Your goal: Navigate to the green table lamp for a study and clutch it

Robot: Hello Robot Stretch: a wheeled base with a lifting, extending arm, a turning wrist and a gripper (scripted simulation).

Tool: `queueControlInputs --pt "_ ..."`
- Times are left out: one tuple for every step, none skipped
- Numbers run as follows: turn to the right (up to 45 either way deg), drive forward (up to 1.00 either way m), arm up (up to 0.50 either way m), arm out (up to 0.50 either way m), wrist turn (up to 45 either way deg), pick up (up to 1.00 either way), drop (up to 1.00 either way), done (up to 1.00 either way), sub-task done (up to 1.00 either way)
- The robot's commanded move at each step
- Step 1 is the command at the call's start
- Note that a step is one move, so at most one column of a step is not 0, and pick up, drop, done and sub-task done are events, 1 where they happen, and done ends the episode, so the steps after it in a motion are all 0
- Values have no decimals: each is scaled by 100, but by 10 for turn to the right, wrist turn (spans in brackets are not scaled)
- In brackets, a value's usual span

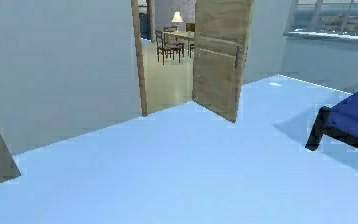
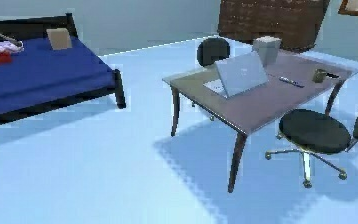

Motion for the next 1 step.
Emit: queueControlInputs --pt "-30 0 0 0 0 0 0 0 0"
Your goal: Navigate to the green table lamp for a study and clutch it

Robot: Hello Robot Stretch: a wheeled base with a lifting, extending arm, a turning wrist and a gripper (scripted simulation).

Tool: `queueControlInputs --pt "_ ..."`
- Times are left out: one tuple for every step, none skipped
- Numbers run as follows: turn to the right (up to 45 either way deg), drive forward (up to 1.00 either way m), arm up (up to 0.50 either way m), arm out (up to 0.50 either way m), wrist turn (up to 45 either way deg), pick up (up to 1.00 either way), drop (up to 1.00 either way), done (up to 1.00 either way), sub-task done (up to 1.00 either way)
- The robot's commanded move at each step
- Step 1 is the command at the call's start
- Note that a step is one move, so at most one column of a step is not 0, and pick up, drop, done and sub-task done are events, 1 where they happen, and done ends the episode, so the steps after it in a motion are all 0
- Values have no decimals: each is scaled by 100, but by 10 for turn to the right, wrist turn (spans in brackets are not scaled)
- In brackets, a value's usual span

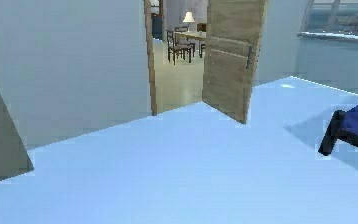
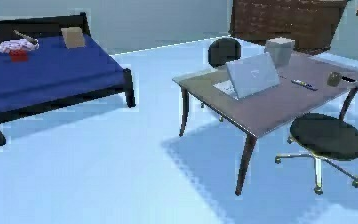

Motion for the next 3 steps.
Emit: queueControlInputs --pt "450 0 0 0 0 0 0 0 0" --pt "450 0 0 0 0 0 0 0 0" --pt "360 0 0 0 0 0 0 0 0"
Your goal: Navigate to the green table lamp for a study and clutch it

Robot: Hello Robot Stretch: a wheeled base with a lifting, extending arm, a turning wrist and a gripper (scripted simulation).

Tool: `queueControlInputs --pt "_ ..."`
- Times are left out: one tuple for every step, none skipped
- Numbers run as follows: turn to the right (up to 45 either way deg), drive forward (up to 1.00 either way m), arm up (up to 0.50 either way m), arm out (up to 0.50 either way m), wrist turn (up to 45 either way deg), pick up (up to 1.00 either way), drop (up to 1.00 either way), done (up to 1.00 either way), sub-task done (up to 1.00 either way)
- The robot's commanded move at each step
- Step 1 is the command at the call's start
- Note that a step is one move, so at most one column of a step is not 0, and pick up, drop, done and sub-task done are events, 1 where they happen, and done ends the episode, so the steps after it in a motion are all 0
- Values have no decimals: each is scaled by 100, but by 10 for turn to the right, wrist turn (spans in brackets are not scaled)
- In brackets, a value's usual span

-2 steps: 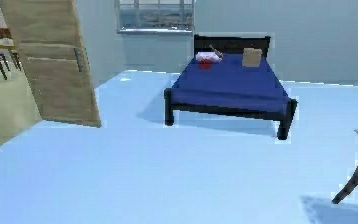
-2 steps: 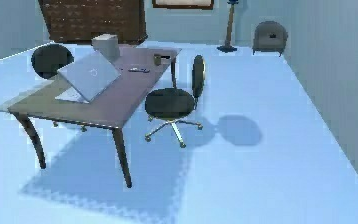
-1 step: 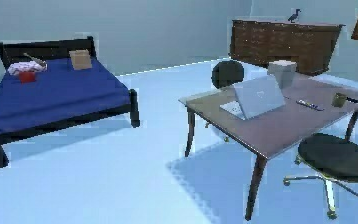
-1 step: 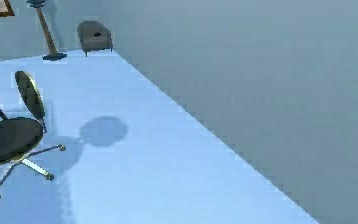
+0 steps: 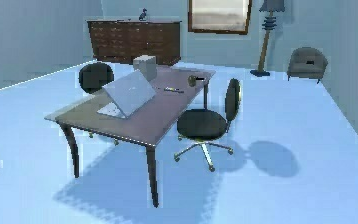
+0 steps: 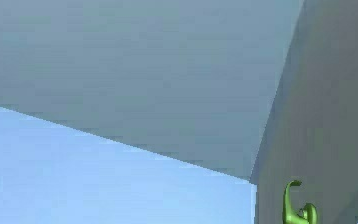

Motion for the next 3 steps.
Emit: queueControlInputs --pt "0 5 0 0 0 0 0 0 0" --pt "-450 0 0 0 0 0 0 0 0" --pt "-330 0 0 0 0 0 0 0 0"
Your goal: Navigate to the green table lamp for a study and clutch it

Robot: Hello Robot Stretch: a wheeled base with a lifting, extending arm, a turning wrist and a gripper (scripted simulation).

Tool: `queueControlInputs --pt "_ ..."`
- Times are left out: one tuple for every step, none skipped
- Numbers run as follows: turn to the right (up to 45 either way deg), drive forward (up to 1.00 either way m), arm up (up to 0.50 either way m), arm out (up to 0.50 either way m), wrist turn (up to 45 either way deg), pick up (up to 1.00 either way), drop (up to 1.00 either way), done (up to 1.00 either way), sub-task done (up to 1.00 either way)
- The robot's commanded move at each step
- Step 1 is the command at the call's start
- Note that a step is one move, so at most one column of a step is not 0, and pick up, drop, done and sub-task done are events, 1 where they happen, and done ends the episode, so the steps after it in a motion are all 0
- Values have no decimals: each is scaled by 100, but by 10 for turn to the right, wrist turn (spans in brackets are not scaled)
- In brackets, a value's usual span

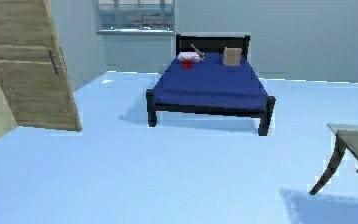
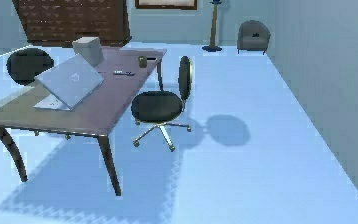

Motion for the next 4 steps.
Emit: queueControlInputs --pt "0 15 0 0 0 0 0 0 0" --pt "-450 0 0 0 0 0 0 0 0" --pt "-60 0 0 0 0 0 0 0 0" --pt "0 100 0 0 0 0 0 0 0"
